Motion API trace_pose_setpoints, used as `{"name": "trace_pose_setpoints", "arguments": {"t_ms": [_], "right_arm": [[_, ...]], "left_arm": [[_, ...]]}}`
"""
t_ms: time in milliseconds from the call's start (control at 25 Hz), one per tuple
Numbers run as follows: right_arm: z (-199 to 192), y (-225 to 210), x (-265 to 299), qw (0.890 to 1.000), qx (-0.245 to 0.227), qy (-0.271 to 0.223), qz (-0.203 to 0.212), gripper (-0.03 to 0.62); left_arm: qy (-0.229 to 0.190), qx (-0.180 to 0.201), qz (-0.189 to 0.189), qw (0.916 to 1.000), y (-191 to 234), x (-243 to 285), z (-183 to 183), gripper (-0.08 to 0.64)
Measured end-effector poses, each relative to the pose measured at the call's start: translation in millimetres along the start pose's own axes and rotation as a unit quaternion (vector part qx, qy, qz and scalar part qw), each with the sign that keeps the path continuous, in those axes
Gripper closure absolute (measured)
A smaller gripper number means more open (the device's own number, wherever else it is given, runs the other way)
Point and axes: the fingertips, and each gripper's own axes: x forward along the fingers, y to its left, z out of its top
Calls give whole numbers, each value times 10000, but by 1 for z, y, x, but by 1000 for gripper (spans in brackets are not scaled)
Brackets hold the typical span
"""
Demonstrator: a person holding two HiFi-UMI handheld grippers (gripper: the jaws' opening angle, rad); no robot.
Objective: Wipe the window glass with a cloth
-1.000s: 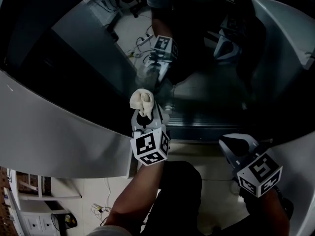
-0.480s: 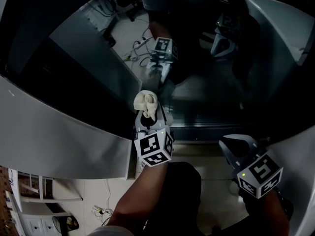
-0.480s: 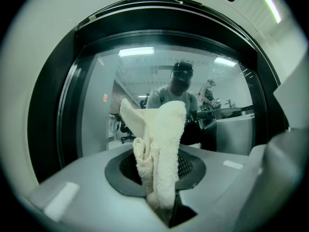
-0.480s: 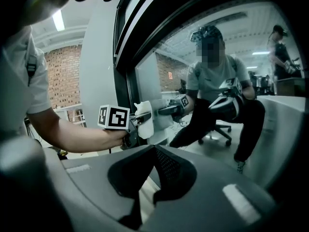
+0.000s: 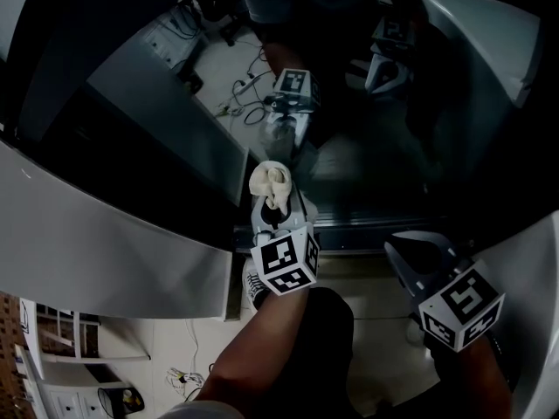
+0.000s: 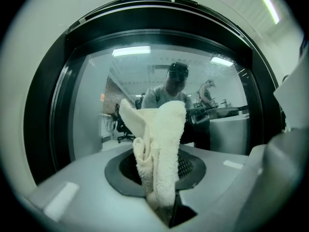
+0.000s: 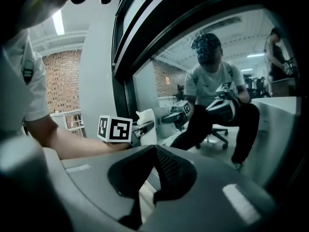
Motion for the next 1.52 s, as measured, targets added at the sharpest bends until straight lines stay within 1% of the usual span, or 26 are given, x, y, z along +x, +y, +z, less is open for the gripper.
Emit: {"name": "trace_pose_setpoints", "arguments": {"t_ms": [160, 280, 360, 520, 680, 760, 920, 1040, 1520], "right_arm": [[-9, -28, -4, 9999, 51, -124, -50, 592], [-3, -30, -12, 9997, 58, -197, -100, 592], [-2, -30, -16, 9997, 55, -232, -107, 592], [-7, -32, -19, 9996, 47, -261, -123, 592], [-7, -31, -20, 9994, 68, -294, -193, 592], [-5, -29, -21, 9993, 72, -306, -217, 592], [-6, -30, -22, 9991, 79, -329, -263, 592], [-7, -33, -23, 9990, 84, -347, -268, 592], [-8, -34, -21, 9992, 52, -324, -227, 592]], "left_arm": [[43, 106, -30, 9999, -27, 18, -17, 449], [53, 93, -154, 9998, -42, 17, -14, 449], [47, 148, -210, 9997, -50, 17, -14, 449], [64, 240, -256, 9994, -57, 18, -21, 449], [79, 281, -438, 9986, -66, 19, -21, 449], [108, 276, -447, 9986, -67, 19, -21, 449], [175, 477, -448, 9977, -62, 22, -23, 449], [212, 529, -510, 9971, -63, 24, -24, 449], [304, 588, -708, 9953, -69, 24, -25, 449]]}}
